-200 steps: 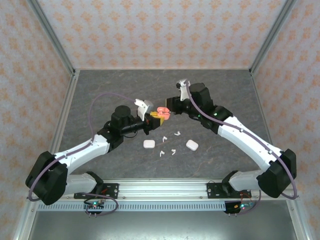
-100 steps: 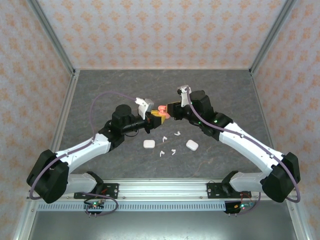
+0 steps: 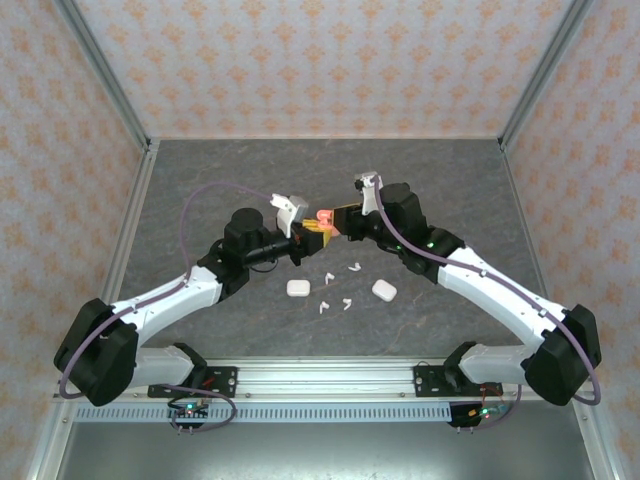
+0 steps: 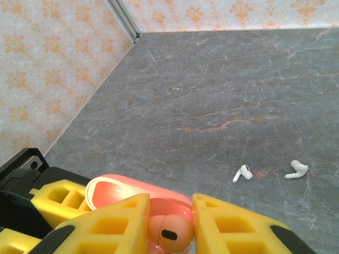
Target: Insert the wireless bluetooth earbuds into the charging case
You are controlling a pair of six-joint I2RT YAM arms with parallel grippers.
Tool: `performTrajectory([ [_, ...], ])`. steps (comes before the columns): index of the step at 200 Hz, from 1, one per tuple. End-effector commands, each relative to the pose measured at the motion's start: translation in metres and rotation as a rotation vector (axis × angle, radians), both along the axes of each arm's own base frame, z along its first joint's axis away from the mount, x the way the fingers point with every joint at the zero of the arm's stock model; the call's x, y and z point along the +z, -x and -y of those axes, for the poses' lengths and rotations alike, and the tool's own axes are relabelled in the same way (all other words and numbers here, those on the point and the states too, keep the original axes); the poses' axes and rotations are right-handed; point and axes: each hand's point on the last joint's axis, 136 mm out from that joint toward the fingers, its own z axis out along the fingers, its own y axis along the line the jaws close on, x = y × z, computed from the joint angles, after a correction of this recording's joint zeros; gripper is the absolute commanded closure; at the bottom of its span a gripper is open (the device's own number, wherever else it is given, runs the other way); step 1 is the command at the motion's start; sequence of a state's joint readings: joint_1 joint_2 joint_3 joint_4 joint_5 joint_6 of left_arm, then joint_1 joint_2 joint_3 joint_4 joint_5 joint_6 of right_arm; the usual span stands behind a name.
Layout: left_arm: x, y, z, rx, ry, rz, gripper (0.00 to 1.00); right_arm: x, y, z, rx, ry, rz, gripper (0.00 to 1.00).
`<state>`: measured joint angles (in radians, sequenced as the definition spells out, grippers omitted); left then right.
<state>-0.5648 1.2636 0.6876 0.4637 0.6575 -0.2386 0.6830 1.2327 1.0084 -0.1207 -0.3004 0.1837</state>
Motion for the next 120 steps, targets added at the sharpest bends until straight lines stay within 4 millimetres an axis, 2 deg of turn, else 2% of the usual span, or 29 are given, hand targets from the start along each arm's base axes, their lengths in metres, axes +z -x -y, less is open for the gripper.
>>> performTrajectory([
  [1,0.029,0.000,0.007,-0.019,0.054,0.067,1.00,0.009,0.003,-0.002,0.008,-0.032,0.025,0.75],
  [48,0.030,-0.001,0.007,-0.014,0.054,0.070,1.00,0.008,0.010,-0.006,0.037,-0.058,-0.004,0.73],
  [82,0.030,-0.001,0.007,-0.015,0.054,0.075,1.00,0.015,0.013,-0.008,0.052,-0.079,-0.007,0.67],
  [120,0.033,0.003,0.006,-0.024,0.061,0.092,1.00,0.029,0.013,-0.004,0.038,-0.078,0.000,0.54],
])
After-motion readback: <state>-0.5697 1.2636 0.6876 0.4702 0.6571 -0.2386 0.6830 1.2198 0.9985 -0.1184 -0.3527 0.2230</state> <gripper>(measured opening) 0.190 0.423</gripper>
